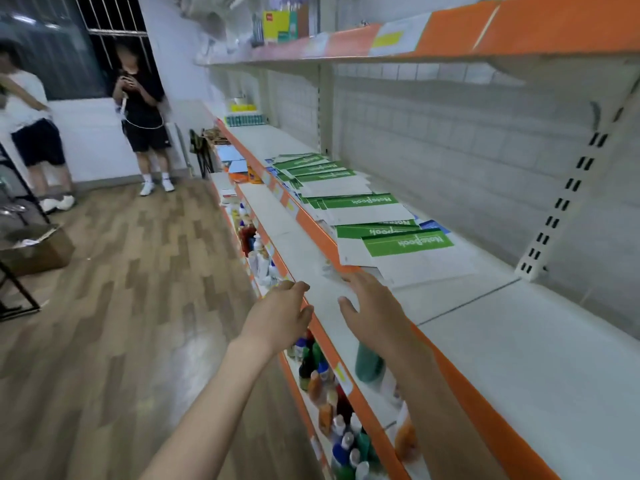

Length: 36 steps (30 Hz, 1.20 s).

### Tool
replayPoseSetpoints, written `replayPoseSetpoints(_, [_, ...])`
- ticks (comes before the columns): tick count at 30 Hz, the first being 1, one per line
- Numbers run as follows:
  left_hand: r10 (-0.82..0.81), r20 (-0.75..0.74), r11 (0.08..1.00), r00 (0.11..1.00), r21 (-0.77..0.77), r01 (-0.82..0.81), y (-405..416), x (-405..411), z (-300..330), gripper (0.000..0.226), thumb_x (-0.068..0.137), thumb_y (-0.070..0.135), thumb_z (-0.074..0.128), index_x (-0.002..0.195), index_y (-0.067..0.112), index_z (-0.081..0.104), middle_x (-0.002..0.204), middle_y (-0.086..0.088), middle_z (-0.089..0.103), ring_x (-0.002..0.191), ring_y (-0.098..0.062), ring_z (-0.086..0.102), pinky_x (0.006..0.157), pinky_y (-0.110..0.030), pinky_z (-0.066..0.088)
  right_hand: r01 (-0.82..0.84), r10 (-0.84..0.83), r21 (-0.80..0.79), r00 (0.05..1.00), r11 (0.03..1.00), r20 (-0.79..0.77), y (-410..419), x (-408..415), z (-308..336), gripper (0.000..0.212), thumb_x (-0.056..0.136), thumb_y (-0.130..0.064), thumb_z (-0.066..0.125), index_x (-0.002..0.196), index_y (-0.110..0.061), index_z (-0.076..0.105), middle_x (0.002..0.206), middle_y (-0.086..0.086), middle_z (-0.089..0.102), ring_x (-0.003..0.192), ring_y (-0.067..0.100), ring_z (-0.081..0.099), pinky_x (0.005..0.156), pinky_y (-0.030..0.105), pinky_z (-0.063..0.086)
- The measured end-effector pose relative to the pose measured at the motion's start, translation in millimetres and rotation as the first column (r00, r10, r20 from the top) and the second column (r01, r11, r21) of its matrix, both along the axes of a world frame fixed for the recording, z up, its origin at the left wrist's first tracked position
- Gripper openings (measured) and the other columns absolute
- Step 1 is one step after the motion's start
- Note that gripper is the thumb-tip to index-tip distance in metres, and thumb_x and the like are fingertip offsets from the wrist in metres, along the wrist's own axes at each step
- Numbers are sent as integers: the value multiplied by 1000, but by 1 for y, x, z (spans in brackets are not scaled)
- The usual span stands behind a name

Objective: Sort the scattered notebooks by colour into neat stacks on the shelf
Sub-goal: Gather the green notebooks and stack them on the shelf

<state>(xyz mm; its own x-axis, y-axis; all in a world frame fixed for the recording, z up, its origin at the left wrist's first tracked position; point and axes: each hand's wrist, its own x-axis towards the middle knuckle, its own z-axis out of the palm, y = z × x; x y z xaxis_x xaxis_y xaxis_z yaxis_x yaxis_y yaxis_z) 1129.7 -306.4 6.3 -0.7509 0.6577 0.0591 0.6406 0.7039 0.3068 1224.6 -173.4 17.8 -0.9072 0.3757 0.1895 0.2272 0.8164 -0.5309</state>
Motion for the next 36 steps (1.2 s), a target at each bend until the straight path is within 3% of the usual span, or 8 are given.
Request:
replayPoseSetpoints(7, [-72,-30,997,997,28,73,62,-75,23,43,99,30,42,141,19,38,140,-2,42,107,-24,60,89,-38,49,102,-103,-13,994,995,-31,52,-78,15,42,96,-26,46,137,-17,42,140,-2,44,125,19,44,103,34,37])
replayPoseSetpoints(14, [-176,-70,983,982,38,178,115,-114,17,42,99,31,42,138,16,40,138,-3,45,120,-24,49,97,-40,45,181,-179,-26,982,983,54,91,-109,6,48,97,-28,45,143,-17,36,146,-1,39,132,20,39,108,36,34])
replayPoseSetpoints(20, [-314,-86,939,945,115,323,168,-140,14,42,97,29,43,137,18,42,139,-2,45,121,-23,47,96,-41,46,333,-328,-74,942,940,72,118,-118,1,39,93,-26,47,132,-22,46,133,-1,48,117,20,51,89,34,45])
replayPoseSetpoints(26, [-462,-123,879,878,64,472,225,-174,13,42,96,29,43,137,21,44,140,1,44,127,-19,40,101,-39,39,605,-591,-51,790,794,161,146,-127,4,29,91,-23,41,118,-25,50,119,-1,56,110,23,54,85,34,47])
replayPoseSetpoints(32, [-679,-85,730,729,24,683,262,-198,21,37,94,34,50,127,17,53,123,-2,54,113,-17,48,94,-37,47,808,-778,-43,579,588,244,160,-147,5,27,94,-33,40,117,-23,50,118,1,56,112,25,53,83,33,45])
replayPoseSetpoints(36, [-757,-51,654,652,-35,756,272,-204,18,48,88,46,56,124,15,53,122,-1,47,113,-18,47,93,-37,48,894,-859,-16,436,448,267,161,-166,2,34,91,-41,43,119,-23,49,120,1,55,113,24,48,84,35,44])
